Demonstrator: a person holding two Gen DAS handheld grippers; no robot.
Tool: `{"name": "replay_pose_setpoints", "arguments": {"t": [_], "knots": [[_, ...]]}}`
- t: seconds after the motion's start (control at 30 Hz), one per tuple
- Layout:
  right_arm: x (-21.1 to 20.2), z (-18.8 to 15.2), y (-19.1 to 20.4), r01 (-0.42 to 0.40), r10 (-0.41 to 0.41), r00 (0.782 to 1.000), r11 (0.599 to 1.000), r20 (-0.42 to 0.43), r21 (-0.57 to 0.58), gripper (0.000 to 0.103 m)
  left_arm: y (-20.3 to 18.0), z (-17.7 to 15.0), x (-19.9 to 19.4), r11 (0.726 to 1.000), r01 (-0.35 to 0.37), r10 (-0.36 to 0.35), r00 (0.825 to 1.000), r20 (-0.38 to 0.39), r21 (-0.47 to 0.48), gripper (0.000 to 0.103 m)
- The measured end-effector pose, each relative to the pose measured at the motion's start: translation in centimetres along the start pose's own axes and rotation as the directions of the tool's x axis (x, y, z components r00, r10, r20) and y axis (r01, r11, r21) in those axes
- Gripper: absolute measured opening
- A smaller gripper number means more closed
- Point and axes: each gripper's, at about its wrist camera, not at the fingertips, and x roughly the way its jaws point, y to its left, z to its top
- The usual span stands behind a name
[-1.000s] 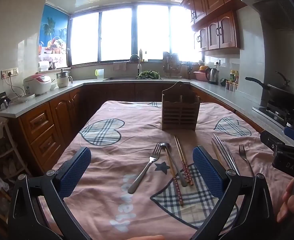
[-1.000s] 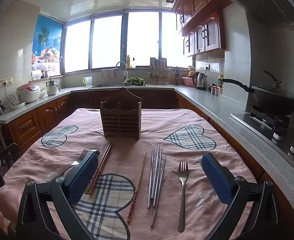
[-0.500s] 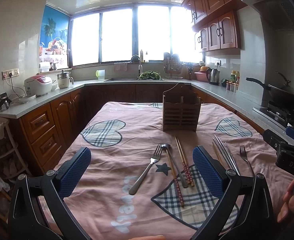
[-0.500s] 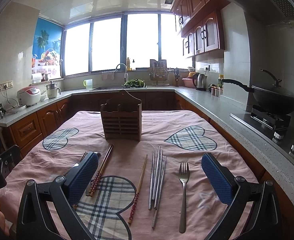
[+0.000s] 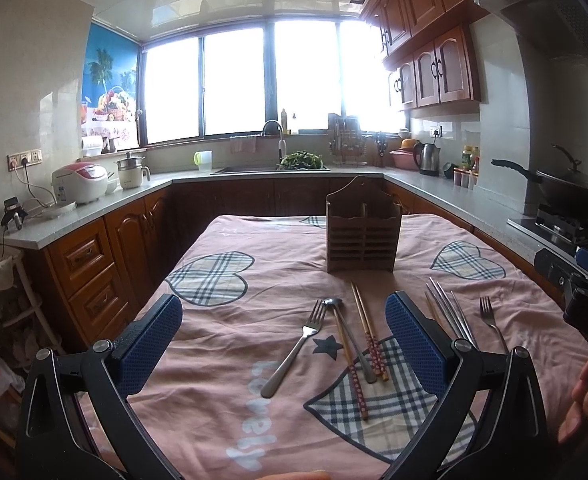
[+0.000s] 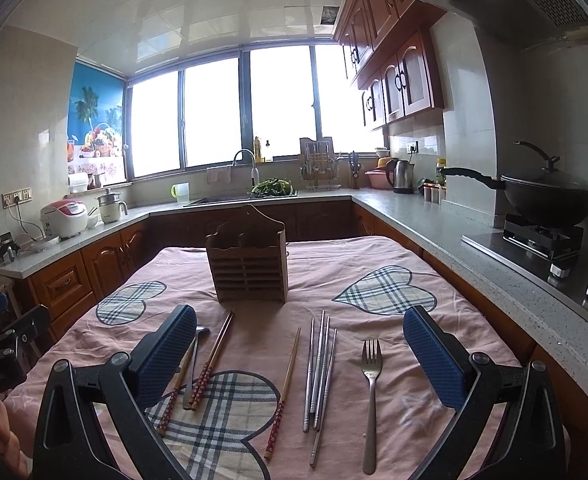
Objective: Organize utensils
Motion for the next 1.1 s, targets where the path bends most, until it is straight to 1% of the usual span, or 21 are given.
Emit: {"name": "replay_pose_setpoints", "arguments": {"t": [0.67, 0.9, 1.1], "knots": [[0.2, -0.2, 0.2, -0.012, 0.012, 1.000, 1.000, -0.014, -0.007, 0.103, 0.2, -0.1, 0.4, 1.000, -0.001, 0.001, 1.000, -0.008, -0.008, 0.103], [0.7, -0.4, 0.0, -0.014, 0.014, 0.999, 1.000, -0.032, -0.003, 0.103, 0.5, -0.3, 1.6, 0.999, 0.018, -0.019, 0.998, -0.053, -0.028, 0.103], [1.7, -0.9, -0.6, -0.033, 0.033, 0.997, 0.999, -0.075, 0.009, 0.103, 0.8, -0.6, 3.4, 0.998, 0.043, -0.048, 0.994, -0.103, -0.050, 0.103]]}}
